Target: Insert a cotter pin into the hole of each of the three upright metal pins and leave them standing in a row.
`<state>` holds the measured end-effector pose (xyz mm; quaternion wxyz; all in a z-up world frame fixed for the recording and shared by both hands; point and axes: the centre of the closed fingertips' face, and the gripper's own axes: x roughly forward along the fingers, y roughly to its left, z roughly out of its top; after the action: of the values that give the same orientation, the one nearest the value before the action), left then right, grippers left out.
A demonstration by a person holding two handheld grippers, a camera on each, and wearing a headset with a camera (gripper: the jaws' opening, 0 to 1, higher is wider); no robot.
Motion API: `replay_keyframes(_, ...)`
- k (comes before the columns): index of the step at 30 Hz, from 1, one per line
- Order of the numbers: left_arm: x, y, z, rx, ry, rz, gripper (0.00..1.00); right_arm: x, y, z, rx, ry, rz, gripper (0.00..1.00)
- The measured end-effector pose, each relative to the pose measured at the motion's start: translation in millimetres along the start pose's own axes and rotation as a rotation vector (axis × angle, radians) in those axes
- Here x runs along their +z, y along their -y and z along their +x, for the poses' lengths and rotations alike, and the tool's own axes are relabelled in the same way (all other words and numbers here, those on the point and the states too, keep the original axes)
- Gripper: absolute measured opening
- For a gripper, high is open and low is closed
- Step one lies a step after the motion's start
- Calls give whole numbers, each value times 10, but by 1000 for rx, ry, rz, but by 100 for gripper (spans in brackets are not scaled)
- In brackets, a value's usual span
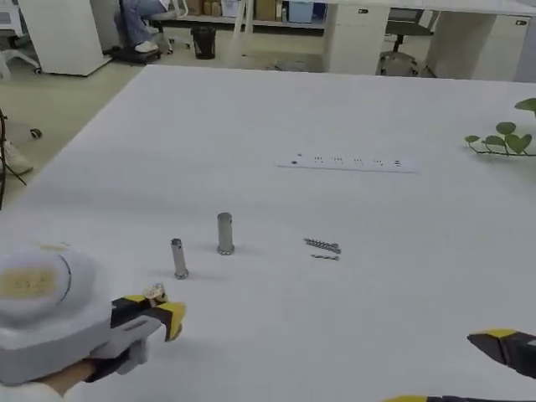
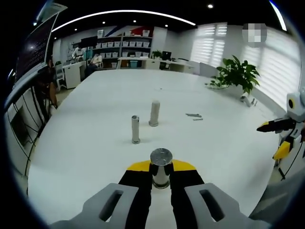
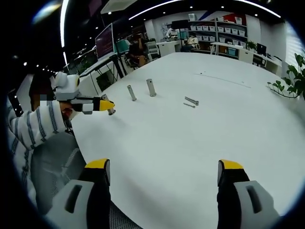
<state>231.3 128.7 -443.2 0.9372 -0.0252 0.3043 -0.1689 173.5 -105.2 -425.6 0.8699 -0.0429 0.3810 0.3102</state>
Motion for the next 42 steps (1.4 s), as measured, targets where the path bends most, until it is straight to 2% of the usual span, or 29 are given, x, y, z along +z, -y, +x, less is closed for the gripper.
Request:
replay_keyframes(8,-114,76,65,37,-17,-22,10,-2,11,-8,25,-13,-35,93)
replay_keyframes(14,-132,57,89,77,-11,-12,10,-25,30,0,35,-23,-35,93)
replay_keyframes(20,-189,52,119,86,-34,-14,10,-25,-3,29,50,-23,-37,93)
replay_keyframes(28,-241,25,115,125,-48,-18,10,-47,-24,45,62,-31,-39,92)
replay_keyframes(31,-258,31,116,132,-49,-6,10,-55,-26,46,66,-33,-41,92)
replay_keyframes(34,-275,41,112,131,-50,35,10,-53,-28,49,68,-29,-43,92)
replay_keyframes(42,-287,27,87,149,-42,13,10,-76,-38,66,70,-30,-43,91)
